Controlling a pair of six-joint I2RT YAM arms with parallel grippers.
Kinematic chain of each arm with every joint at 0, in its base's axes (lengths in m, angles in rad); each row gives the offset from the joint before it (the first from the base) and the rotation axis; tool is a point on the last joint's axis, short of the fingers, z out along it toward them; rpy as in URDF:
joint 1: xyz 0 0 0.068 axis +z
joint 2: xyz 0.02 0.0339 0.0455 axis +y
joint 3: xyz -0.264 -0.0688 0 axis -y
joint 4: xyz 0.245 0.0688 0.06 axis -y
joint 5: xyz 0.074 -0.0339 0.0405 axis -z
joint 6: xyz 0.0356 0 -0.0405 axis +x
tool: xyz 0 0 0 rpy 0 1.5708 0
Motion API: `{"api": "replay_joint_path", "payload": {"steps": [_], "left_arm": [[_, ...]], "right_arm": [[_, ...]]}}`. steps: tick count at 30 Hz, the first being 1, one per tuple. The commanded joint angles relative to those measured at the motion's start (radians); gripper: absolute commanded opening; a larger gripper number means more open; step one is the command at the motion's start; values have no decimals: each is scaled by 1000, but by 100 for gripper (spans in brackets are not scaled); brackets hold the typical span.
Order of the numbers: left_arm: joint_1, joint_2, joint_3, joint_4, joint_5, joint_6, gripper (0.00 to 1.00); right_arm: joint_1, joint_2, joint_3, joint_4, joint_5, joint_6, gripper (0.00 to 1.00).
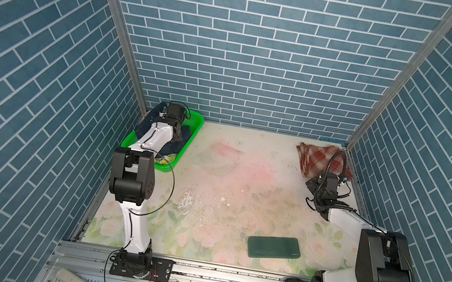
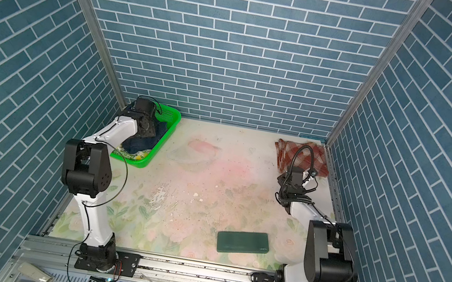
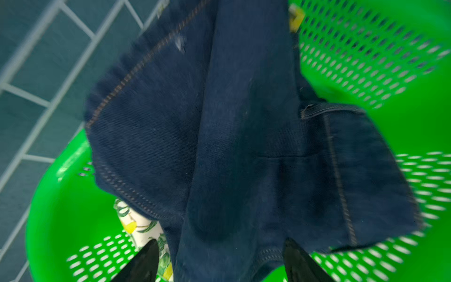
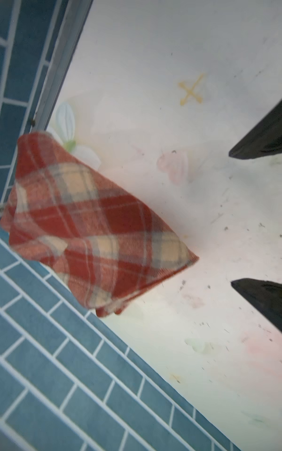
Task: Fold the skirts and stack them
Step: 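Grasp the denim skirt in the green basket with the left gripper and lift it out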
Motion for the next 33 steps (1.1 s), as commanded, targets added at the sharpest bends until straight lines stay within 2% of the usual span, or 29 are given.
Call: {"api": "replay_joint_path", "payload": {"steps": [1, 3, 5, 7, 9, 11, 21, 33], "left_arm": [[30, 28, 29, -6, 29, 1, 79], [45, 54, 40, 5, 61, -13, 79], [57, 76, 45, 26, 109, -21, 71], [63, 91, 54, 54, 165, -23, 52], [63, 92, 64, 73, 186, -24, 23], [63, 75, 67, 93, 208, -26, 0], [64, -218, 27, 207, 312, -51, 0], [13, -566, -84, 473, 629, -110, 0]], "right_arm": [[30, -53, -21, 6, -2, -70, 75], [49, -72, -19, 3, -11, -74, 75], [64, -93, -22, 2, -11, -79, 75], [74, -114, -21, -15, -8, -86, 75], [79, -134, -25, -18, -6, -93, 74], [82, -148, -25, -25, 0, -98, 74], [84, -147, -23, -19, 7, -115, 74], [84, -155, 33, -41, -34, -183, 75]]}}
